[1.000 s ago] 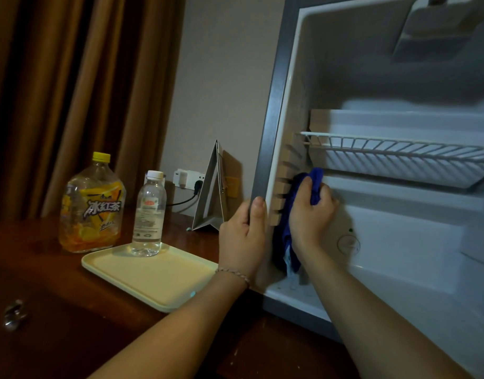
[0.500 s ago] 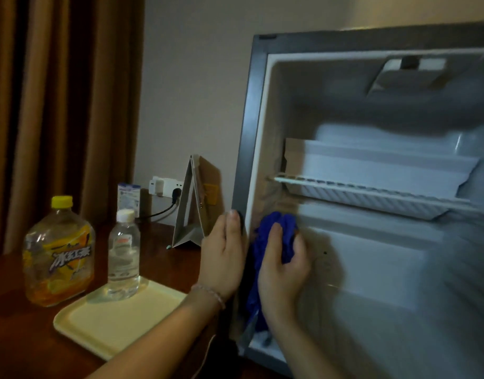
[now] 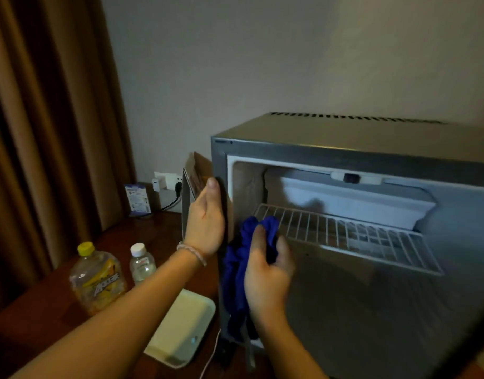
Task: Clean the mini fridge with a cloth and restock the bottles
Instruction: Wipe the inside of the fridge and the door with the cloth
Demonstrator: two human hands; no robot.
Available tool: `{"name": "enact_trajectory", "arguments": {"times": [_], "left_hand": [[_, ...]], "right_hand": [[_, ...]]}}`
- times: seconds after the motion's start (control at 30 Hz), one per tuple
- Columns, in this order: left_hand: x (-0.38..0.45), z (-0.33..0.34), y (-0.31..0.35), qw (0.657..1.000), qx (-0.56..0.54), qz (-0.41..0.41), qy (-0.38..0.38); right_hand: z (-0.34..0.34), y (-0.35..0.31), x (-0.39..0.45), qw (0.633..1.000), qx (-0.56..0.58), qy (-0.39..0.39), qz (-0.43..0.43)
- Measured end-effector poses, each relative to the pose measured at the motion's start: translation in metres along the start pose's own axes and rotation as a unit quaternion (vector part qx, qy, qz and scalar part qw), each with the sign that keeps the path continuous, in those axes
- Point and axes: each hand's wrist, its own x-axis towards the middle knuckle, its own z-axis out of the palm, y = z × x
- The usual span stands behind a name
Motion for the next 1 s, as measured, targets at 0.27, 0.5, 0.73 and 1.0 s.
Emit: {"name": "enact_trajectory", "arguments": {"times": [0.27, 0.5, 0.73, 1.0], "left_hand": [[0.022, 0.008, 0.051, 0.997, -0.037, -0.065, 0.014], [0.021, 0.018, 0.043, 0.993, -0.035, -0.067, 0.087], [0.025, 0.023, 0.034, 0.991, -0.042, -0.040, 0.117], [0.022, 0.025, 0.036, 0.991, -0.027, -0.021, 0.127]], "right_hand": [[0.015, -0.058, 0.030, 0.996, -0.021, -0.041, -0.075], [0.050, -0.035, 0.056, 0.987, -0.024, 0.003, -0.161], [0.063, -0.019, 0.126, 0.980, -0.062, 0.020, -0.187], [0.052, -0.013, 0.123, 0.981, -0.119, -0.030, -0.153]]}}
